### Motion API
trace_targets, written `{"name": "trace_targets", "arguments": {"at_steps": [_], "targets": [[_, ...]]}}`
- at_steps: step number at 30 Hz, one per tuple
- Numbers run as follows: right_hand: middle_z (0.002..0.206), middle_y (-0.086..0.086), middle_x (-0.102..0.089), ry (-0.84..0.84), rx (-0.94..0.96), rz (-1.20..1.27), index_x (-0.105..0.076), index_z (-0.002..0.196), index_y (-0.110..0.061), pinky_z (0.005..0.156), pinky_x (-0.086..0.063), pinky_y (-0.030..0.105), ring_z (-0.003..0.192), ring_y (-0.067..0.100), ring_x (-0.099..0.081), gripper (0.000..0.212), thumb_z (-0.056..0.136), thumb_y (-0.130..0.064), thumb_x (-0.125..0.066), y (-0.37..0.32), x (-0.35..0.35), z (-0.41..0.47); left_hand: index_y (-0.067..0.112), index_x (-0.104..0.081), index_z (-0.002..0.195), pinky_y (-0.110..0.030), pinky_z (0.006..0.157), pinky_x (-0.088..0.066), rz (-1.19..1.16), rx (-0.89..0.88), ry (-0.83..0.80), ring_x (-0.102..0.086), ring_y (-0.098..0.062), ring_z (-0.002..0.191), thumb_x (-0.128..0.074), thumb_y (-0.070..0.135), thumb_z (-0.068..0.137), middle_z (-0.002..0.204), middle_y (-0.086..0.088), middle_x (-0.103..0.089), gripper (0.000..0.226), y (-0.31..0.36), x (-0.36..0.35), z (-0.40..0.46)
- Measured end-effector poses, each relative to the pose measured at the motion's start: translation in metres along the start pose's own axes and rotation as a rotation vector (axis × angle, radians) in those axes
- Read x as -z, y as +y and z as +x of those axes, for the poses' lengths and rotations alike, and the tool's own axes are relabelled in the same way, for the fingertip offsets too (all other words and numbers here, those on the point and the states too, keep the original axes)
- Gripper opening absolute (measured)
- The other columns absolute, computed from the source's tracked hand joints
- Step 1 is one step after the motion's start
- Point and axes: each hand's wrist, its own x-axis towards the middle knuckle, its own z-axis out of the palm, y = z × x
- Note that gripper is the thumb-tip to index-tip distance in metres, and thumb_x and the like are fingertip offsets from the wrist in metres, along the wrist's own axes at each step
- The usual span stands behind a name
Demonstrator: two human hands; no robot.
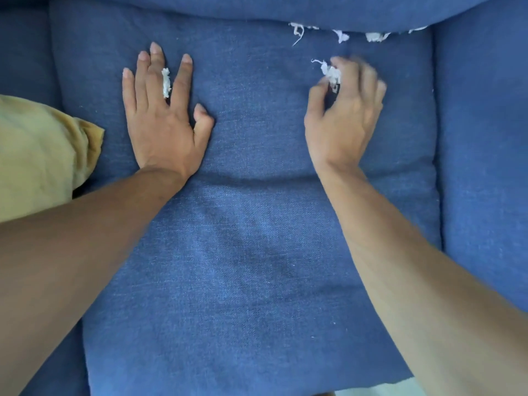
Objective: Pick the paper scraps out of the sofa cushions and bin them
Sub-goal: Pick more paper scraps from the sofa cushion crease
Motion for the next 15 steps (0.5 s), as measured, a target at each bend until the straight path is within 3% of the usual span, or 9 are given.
{"name": "trace_targets", "arguments": {"at_steps": [2,3,8,11,13,15], "targets": [[0.142,0.014,-0.055,-0.126,0.048,-0.021,-0.063,0.132,-0.013,0.116,-0.033,0.047,0.135,0.034,-0.048,0.041,0.098,-0.029,-0.046,0.012,-0.008,-0.014,0.02,-0.032,0.153,-0.047,0.124,-0.01,-0.016,0.013,0.031,-0.022,-0.034,0.149,-0.032,0.036,0.097,0.161,-0.018,-0.023,0.058,0.001,0.006,0.001],[0.147,0.015,-0.05,-0.169,0.066,-0.039,-0.059,0.137,-0.013,0.12,-0.026,0.048,0.14,0.034,-0.042,0.044,0.1,-0.031,-0.042,0.016,-0.012,-0.017,0.02,-0.033,0.153,-0.046,0.124,-0.009,-0.042,0.022,0.035,-0.021,-0.034,0.149,-0.033,0.037,0.097,0.161,-0.017,-0.024,0.058,0.002,0.01,0.002],[0.156,0.011,-0.039,-0.348,0.121,-0.222,-0.049,0.146,-0.017,0.124,-0.016,0.046,0.147,0.03,-0.031,0.052,0.102,-0.035,-0.027,0.026,-0.02,-0.016,0.015,-0.036,0.151,-0.035,0.125,-0.01,-0.253,0.067,0.044,-0.02,-0.03,0.15,-0.043,0.037,0.093,0.16,-0.015,-0.025,0.062,0.017,0.028,0.009],[0.158,0.011,-0.035,-0.412,0.132,-0.253,-0.045,0.148,-0.018,0.124,-0.012,0.046,0.149,0.029,-0.025,0.052,0.103,-0.035,-0.028,0.026,-0.023,-0.014,0.011,-0.038,0.15,-0.033,0.123,-0.022,-0.348,-0.065,0.035,-0.025,-0.028,0.149,-0.045,0.033,0.093,0.158,-0.014,-0.031,0.061,0.048,0.032,0.021],[0.156,0.011,-0.038,-0.388,0.143,-0.248,-0.048,0.146,-0.017,0.124,-0.014,0.047,0.148,0.03,-0.028,0.051,0.102,-0.035,-0.031,0.025,-0.025,-0.013,0.013,-0.034,0.152,-0.041,0.123,-0.02,-0.31,-0.198,-0.031,-0.023,-0.029,0.15,-0.041,0.035,0.096,0.159,-0.014,-0.029,0.061,0.066,0.029,0.029],[0.154,0.012,-0.042,-0.337,0.15,-0.244,-0.052,0.143,-0.016,0.123,-0.018,0.047,0.146,0.031,-0.032,0.051,0.101,-0.035,-0.032,0.025,-0.026,-0.014,0.022,-0.024,0.156,-0.047,0.125,-0.011,-0.114,-0.287,-0.113,-0.016,-0.028,0.152,-0.029,0.045,0.101,0.163,-0.011,-0.019,0.06,0.075,0.02,0.032]]}}
